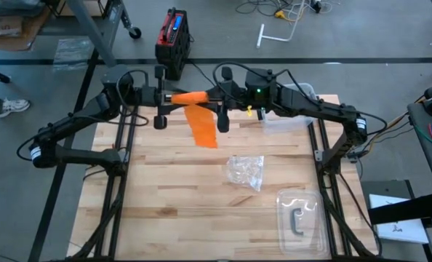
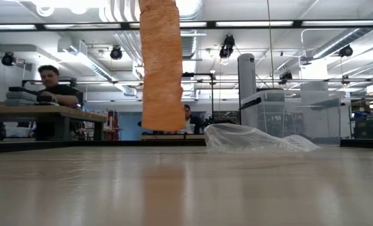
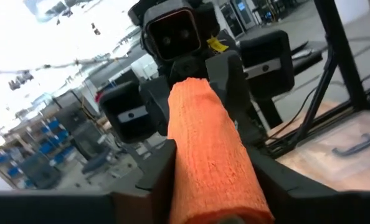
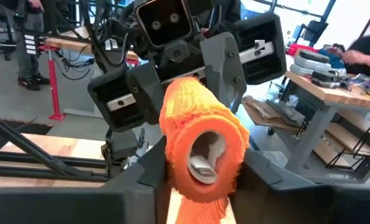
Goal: Roll bandage
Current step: Roll the orange bandage
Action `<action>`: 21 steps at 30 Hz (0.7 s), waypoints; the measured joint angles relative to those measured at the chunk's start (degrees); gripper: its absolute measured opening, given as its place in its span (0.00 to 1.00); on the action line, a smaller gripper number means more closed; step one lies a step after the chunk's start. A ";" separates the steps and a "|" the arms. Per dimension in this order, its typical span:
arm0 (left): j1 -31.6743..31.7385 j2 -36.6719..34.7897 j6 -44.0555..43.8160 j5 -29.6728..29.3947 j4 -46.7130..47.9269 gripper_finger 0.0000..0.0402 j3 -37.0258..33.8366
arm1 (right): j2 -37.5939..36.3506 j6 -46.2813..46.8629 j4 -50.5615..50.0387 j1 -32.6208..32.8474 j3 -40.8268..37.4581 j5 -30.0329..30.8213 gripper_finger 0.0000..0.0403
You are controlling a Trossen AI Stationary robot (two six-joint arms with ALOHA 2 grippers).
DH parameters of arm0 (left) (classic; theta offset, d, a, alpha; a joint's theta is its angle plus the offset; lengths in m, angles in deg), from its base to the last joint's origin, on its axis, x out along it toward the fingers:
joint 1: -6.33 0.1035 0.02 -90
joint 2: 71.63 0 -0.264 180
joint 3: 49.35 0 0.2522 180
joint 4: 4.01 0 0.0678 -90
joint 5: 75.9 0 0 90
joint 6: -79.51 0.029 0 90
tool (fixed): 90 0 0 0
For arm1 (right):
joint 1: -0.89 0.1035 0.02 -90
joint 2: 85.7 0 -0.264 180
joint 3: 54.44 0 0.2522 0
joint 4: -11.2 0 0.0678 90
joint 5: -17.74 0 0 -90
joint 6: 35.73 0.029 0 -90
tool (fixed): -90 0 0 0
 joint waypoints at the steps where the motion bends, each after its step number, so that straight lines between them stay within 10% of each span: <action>1: 0.02 -0.50 -0.85 -0.04 0.83 0.42 0.00 | 0.00 -1.12 0.29 0.00 -0.02 -0.08 0.24; 21: -0.37 -5.45 -30.00 7.50 -1.04 0.62 -0.72 | 0.49 -30.28 4.73 -0.07 -0.20 -4.17 0.21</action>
